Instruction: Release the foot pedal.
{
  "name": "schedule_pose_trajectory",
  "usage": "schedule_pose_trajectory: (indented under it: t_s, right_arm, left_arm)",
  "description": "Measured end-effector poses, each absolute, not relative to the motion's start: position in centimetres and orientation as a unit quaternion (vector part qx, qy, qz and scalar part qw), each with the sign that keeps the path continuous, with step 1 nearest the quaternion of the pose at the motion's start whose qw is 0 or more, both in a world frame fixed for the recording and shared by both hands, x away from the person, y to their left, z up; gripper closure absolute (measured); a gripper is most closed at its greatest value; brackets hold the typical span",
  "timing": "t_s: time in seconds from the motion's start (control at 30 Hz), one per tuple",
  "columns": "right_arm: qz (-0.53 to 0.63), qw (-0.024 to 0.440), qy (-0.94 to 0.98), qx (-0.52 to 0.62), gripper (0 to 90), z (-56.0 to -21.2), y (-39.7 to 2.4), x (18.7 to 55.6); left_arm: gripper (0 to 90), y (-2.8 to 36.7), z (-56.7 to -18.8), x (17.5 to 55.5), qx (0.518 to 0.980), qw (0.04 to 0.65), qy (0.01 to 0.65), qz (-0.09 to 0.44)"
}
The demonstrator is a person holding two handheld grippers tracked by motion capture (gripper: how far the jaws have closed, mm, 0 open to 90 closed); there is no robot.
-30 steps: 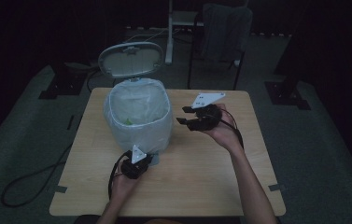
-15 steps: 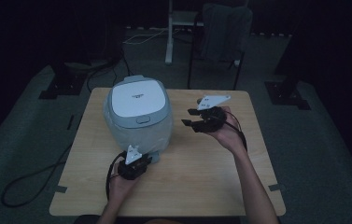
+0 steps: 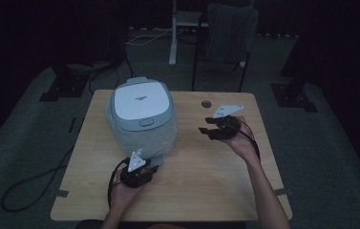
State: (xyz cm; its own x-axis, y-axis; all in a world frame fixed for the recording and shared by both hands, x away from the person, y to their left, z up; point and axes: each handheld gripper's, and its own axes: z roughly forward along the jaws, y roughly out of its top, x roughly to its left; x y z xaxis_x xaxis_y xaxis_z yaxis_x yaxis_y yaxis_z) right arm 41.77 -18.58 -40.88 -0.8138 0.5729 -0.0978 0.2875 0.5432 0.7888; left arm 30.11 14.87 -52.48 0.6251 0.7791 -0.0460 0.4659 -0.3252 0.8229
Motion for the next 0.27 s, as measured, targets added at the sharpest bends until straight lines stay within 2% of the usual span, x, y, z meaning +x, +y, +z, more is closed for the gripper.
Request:
schedule_pose_trajectory:
  t_s: [0.07,0.17,0.2,0.27]
  right_arm:
    - [0.397,0.170,0.861,0.268,48.5,-42.8,-19.9,42.4]
    - [0.391,0.168,0.861,0.280,48.5,-43.9,-20.6,42.7]
    - [0.377,0.154,0.858,0.313,50.1,-46.8,-22.1,43.4]
    - [0.359,0.148,0.855,0.344,50.8,-49.4,-23.4,43.9]
  left_arm:
    - [58.3,14.9,-52.5,30.2,0.793,0.429,0.393,0.183]
    - [57.8,14.9,-52.5,30.2,0.792,0.431,0.392,0.184]
    - [57.0,14.9,-52.5,30.2,0.790,0.434,0.392,0.184]
    - [56.1,14.9,-52.5,30.2,0.790,0.433,0.392,0.186]
